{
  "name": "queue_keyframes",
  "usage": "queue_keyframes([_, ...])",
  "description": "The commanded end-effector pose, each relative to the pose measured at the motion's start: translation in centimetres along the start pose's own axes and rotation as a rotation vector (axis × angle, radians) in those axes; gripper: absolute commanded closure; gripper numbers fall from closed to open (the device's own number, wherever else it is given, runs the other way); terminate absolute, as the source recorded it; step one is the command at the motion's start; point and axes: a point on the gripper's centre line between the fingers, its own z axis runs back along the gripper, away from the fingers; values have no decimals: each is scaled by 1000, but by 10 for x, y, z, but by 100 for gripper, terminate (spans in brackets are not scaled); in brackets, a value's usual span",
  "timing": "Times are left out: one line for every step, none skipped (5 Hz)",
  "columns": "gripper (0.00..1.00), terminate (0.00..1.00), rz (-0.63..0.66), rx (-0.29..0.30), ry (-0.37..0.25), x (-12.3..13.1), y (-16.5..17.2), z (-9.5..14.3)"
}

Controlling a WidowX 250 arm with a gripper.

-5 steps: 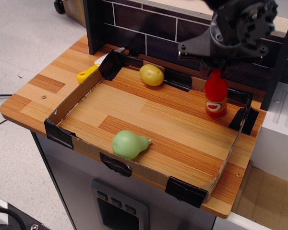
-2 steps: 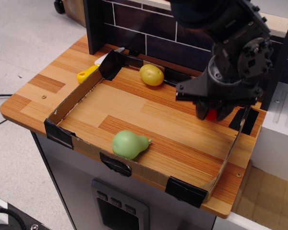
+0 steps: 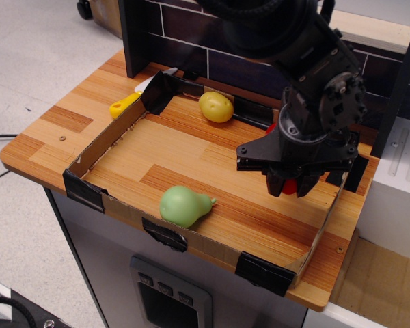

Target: Topple hot sauce bottle

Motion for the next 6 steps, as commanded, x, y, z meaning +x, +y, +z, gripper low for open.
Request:
queue_keyframes([0, 0, -17, 35, -23, 4, -1, 7])
queue_keyframes([0, 0, -15, 31, 7, 7, 1, 16])
queue_keyframes([0, 0, 10, 27, -2, 10, -2, 26])
queue_keyframes([0, 0, 71, 32, -22, 19, -3, 39])
queue_keyframes([0, 0, 34, 75, -22, 30, -4, 53])
queue_keyframes([0, 0, 34, 75, -22, 30, -4, 53])
